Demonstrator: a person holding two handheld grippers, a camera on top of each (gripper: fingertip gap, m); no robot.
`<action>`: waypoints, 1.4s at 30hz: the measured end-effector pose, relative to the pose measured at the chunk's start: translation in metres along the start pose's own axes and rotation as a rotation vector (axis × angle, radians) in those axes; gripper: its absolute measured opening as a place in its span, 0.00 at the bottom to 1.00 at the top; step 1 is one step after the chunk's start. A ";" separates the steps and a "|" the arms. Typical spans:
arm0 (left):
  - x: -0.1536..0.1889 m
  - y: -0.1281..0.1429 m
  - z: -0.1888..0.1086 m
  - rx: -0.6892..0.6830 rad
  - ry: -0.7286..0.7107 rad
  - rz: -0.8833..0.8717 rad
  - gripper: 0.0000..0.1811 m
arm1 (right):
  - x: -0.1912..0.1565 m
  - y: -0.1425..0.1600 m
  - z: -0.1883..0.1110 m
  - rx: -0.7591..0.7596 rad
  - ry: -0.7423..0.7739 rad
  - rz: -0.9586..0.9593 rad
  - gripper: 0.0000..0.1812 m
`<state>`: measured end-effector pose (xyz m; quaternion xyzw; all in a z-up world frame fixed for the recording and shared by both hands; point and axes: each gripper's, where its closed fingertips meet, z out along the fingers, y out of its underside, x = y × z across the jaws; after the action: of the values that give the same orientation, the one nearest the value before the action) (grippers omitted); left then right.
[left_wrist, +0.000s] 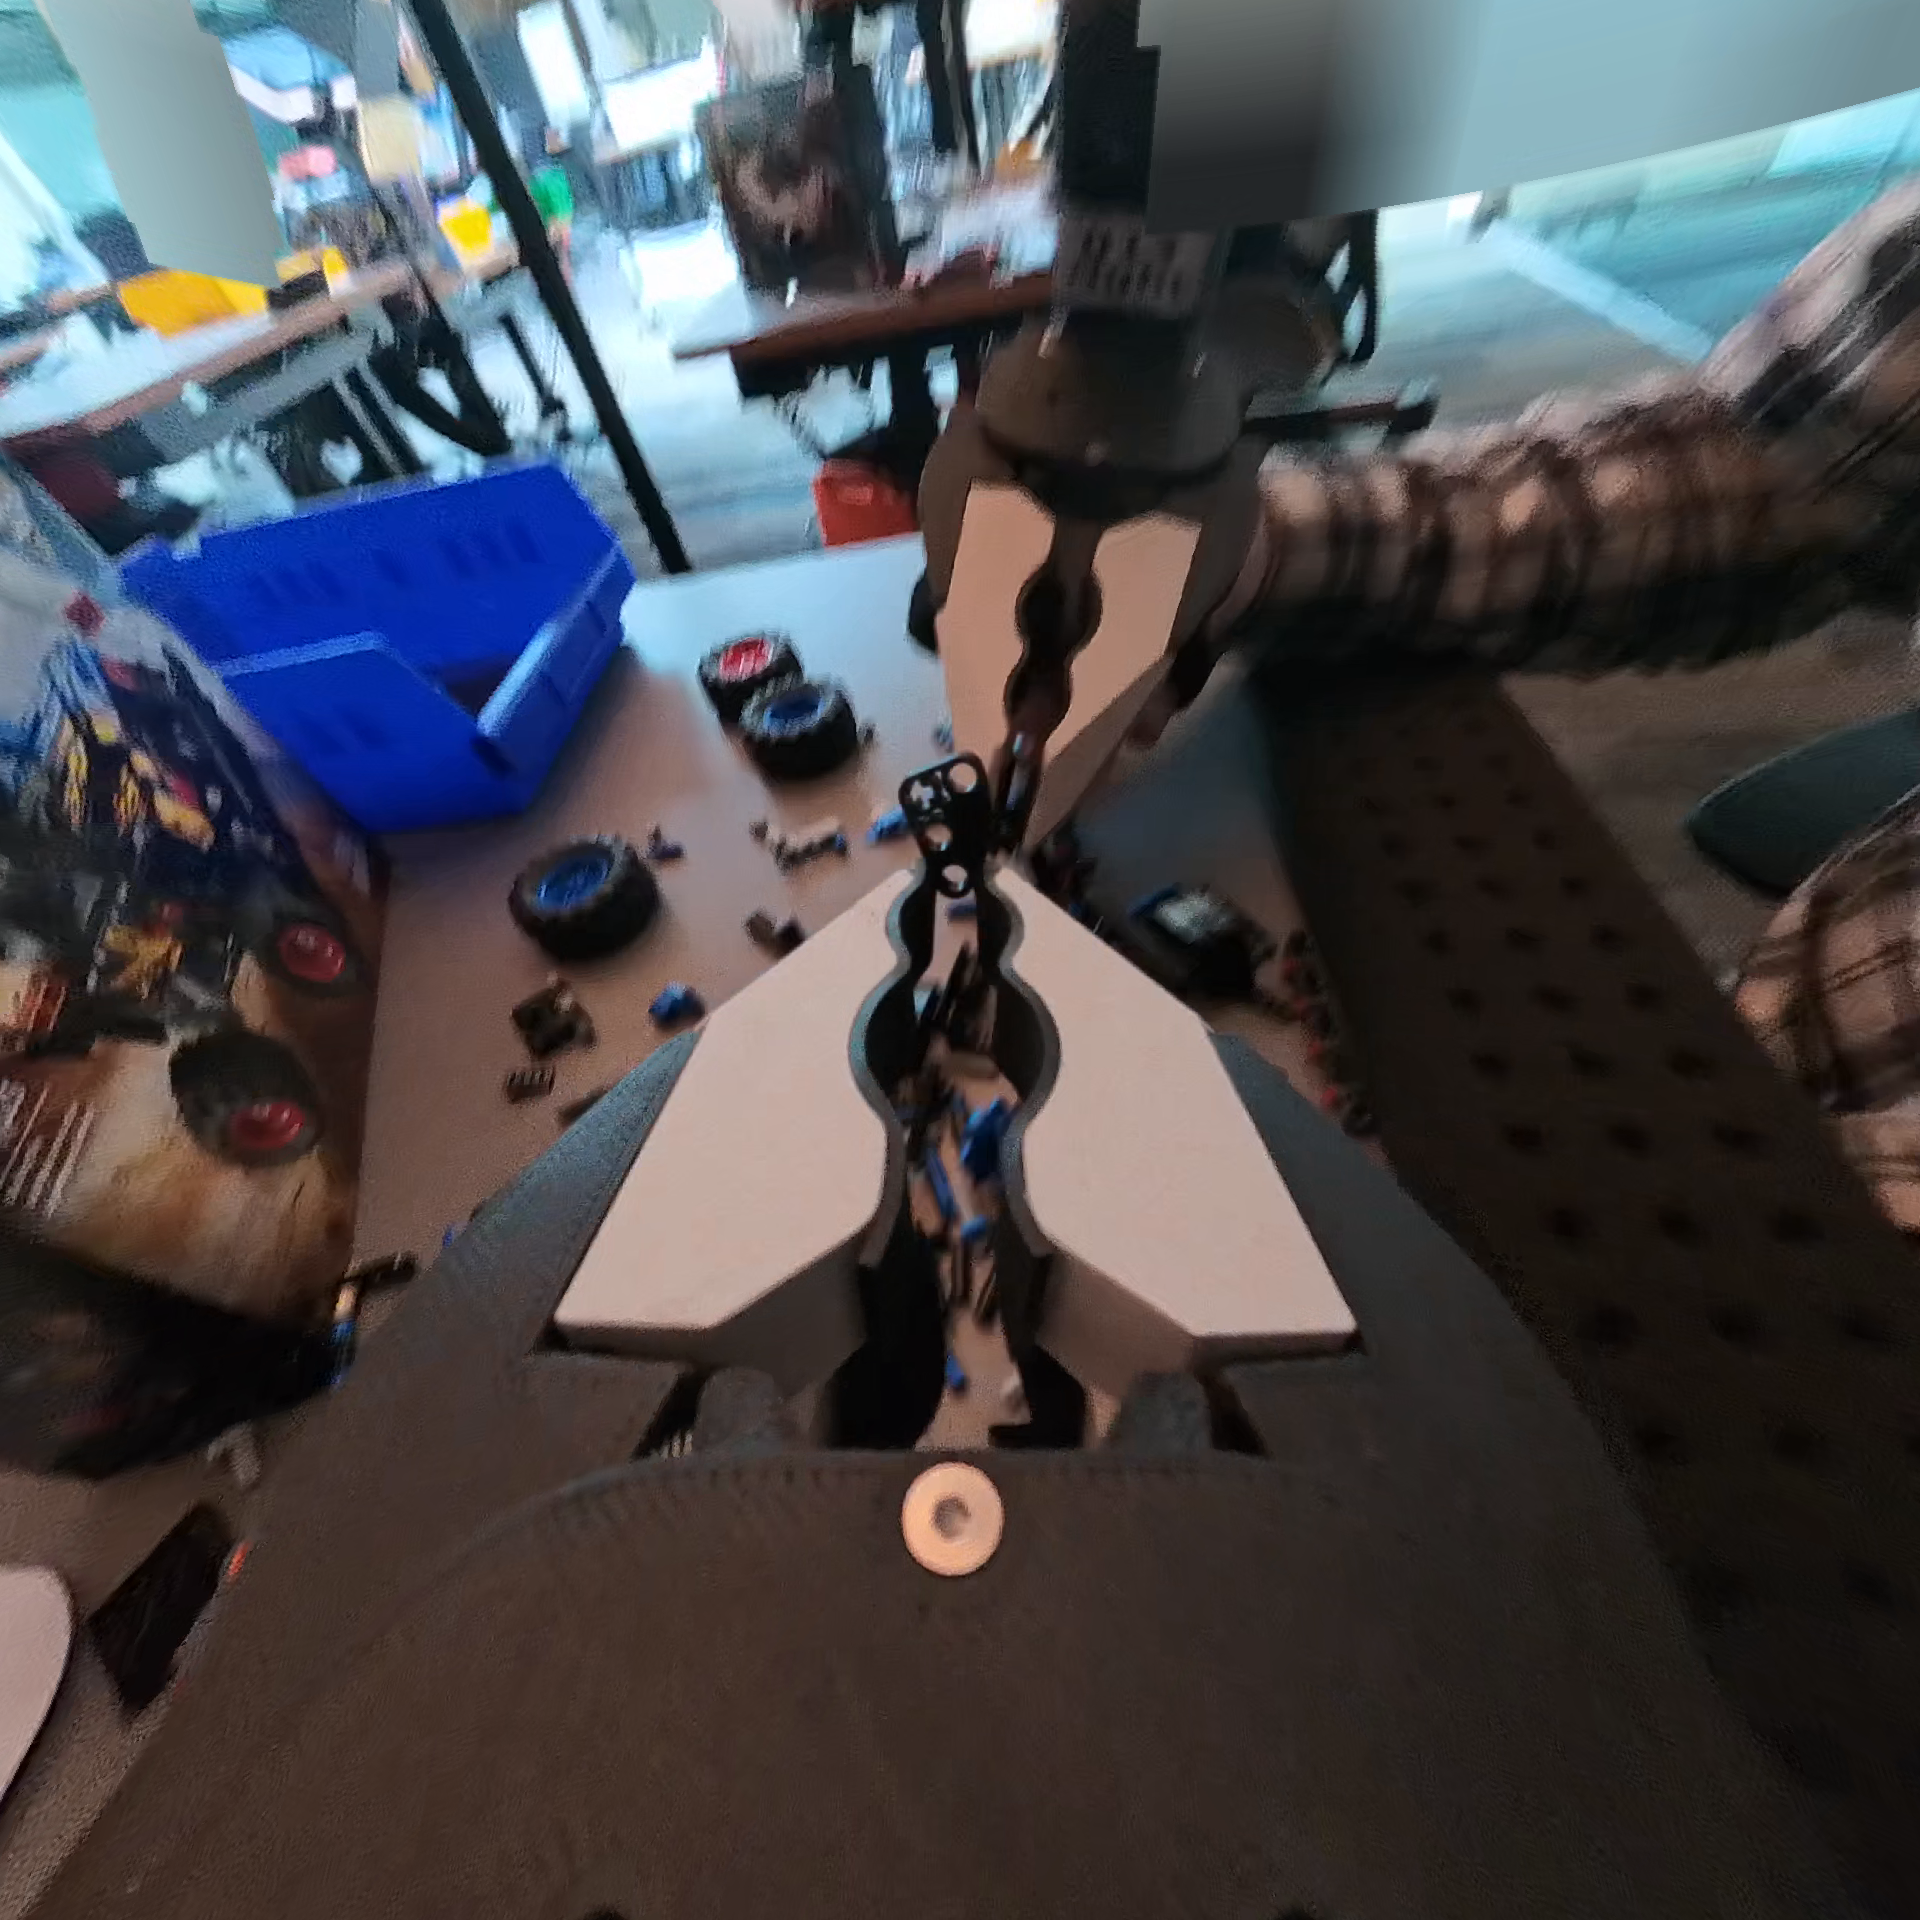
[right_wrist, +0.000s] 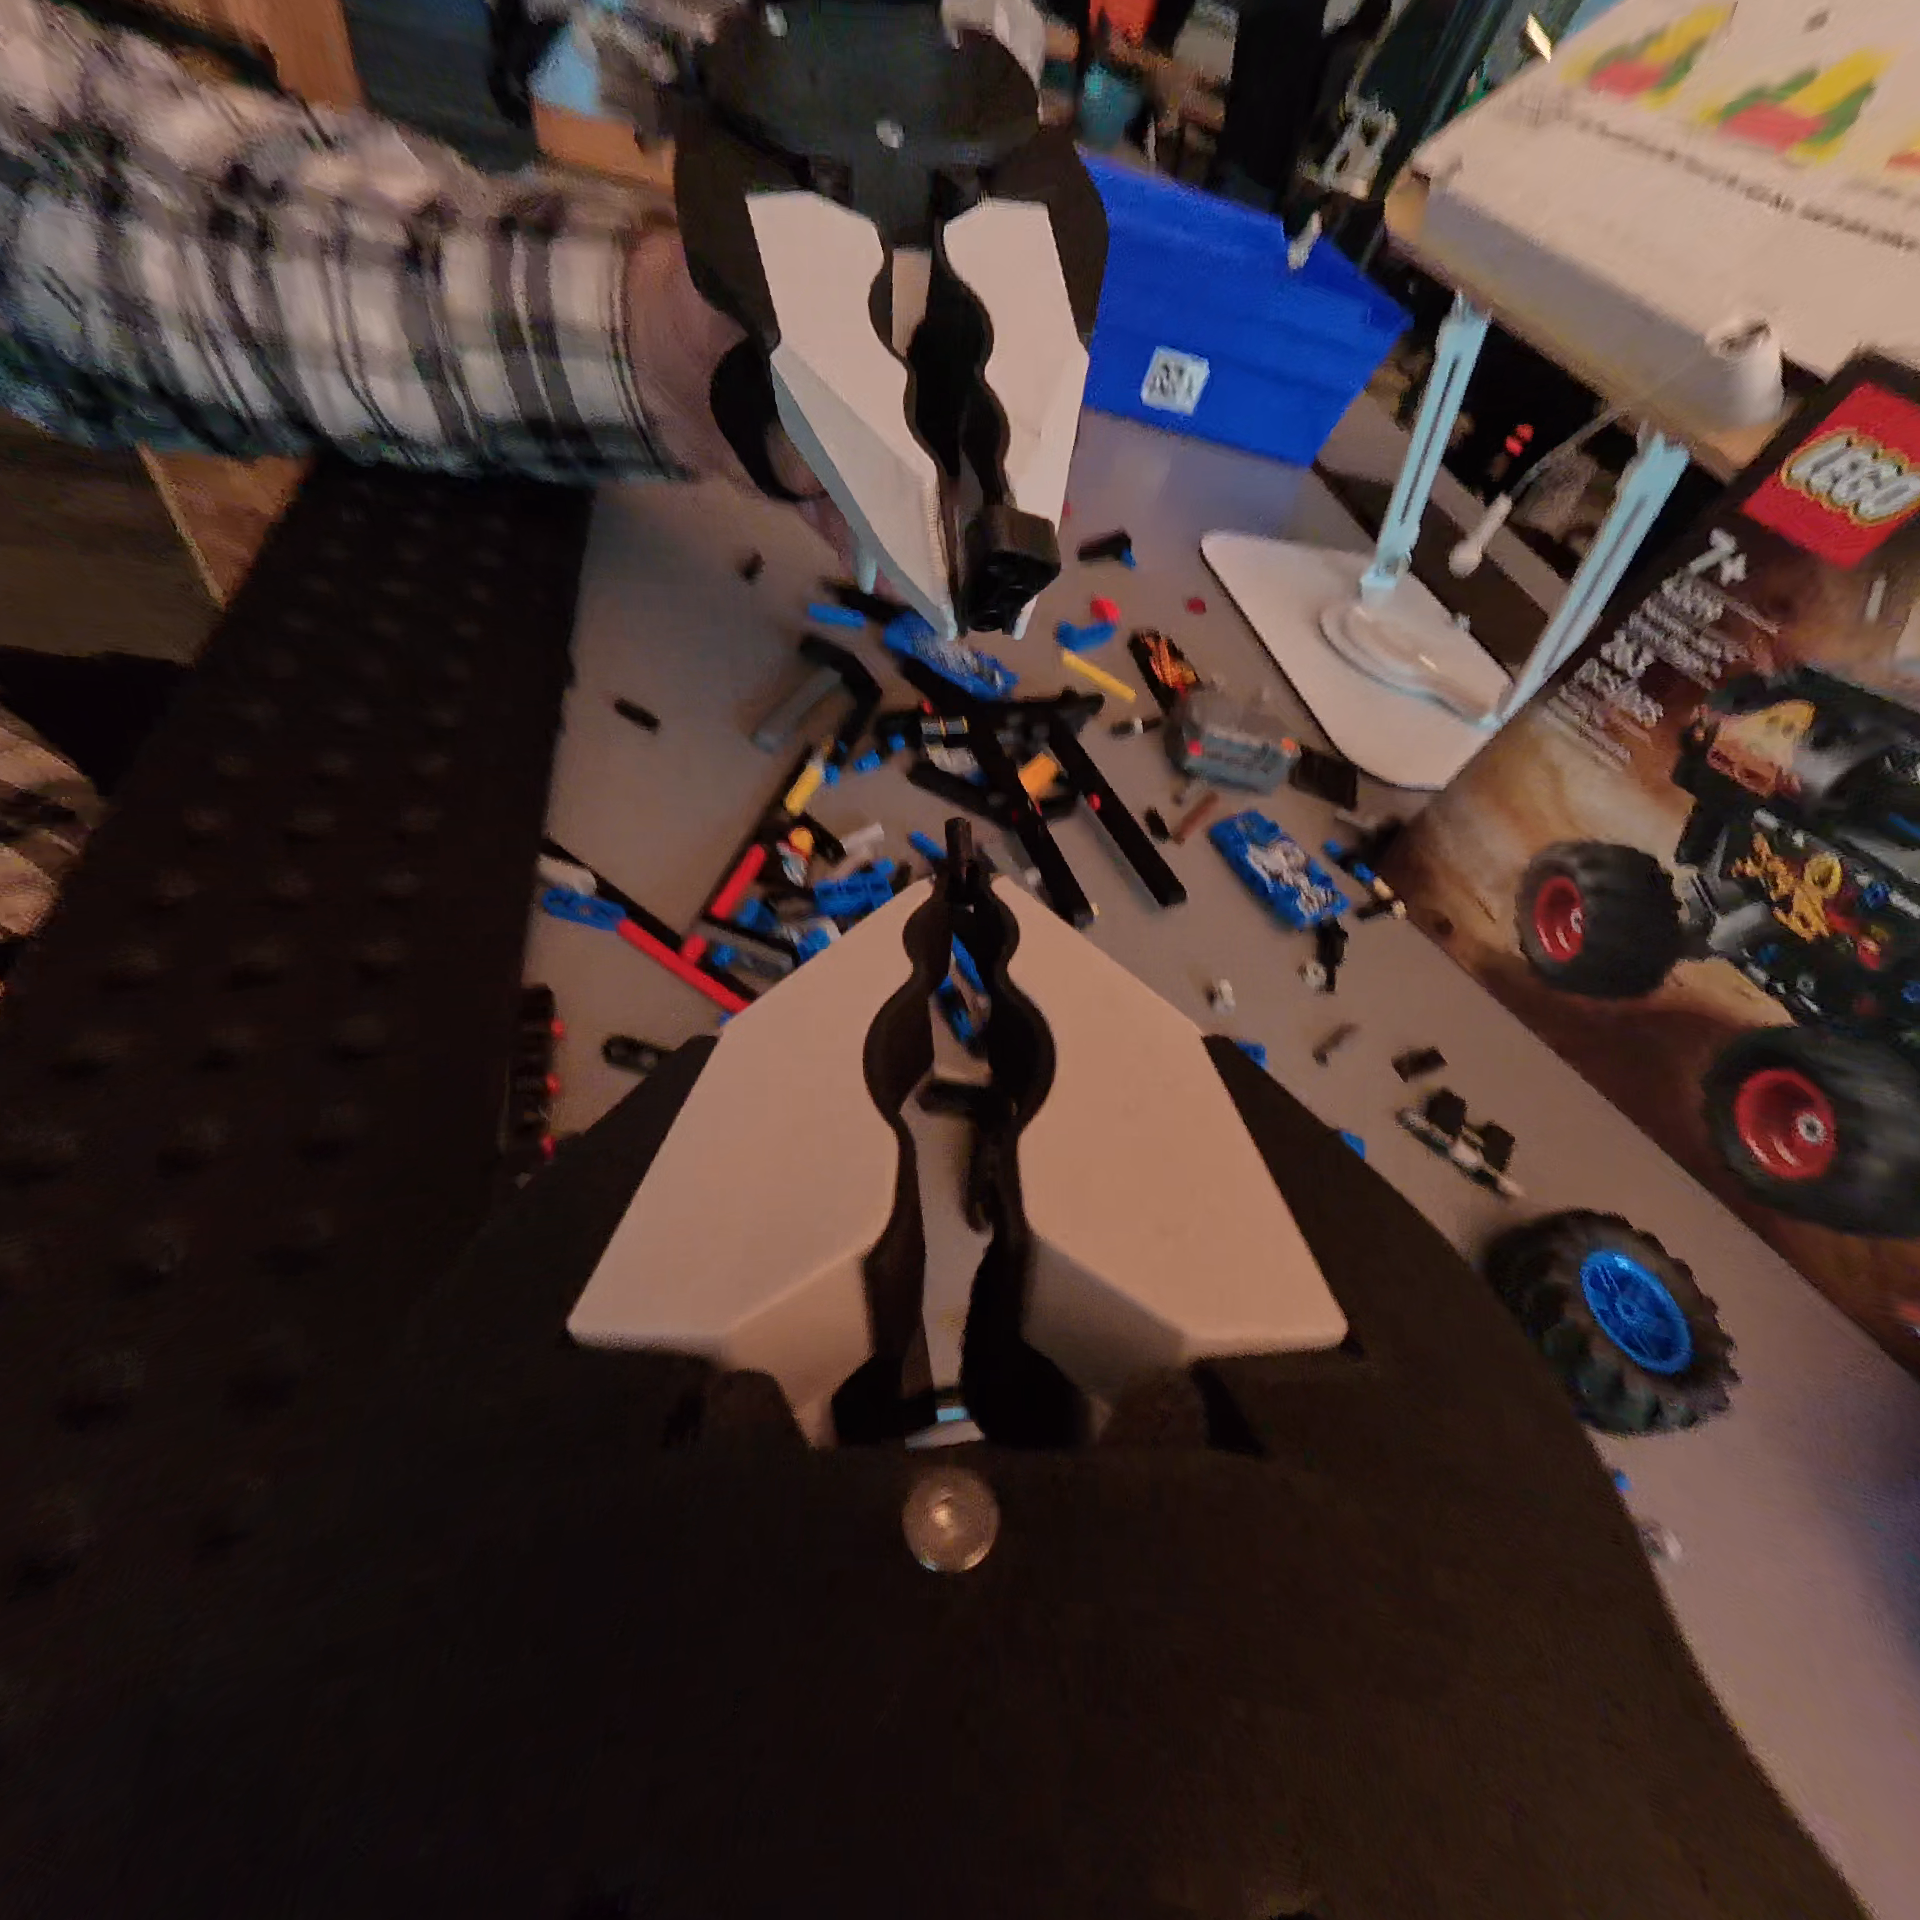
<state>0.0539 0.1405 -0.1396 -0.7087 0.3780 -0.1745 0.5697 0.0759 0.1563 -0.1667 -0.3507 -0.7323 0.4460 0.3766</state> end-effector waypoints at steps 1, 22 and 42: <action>0.001 0.012 0.002 -0.054 0.012 -0.006 0.03 | 0.001 0.008 0.001 -0.036 0.004 -0.007 0.01; 0.003 0.087 0.014 -0.465 0.012 0.102 0.22 | 0.047 0.031 -0.038 -0.119 0.200 0.095 0.09; 0.042 0.078 0.080 -0.452 0.116 0.230 0.21 | -0.019 0.095 -0.017 -0.522 0.076 0.069 0.01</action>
<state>0.1092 0.1588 -0.2439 -0.7591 0.5175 -0.0598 0.3904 0.1160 0.1804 -0.2532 -0.4774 -0.7954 0.2411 0.2851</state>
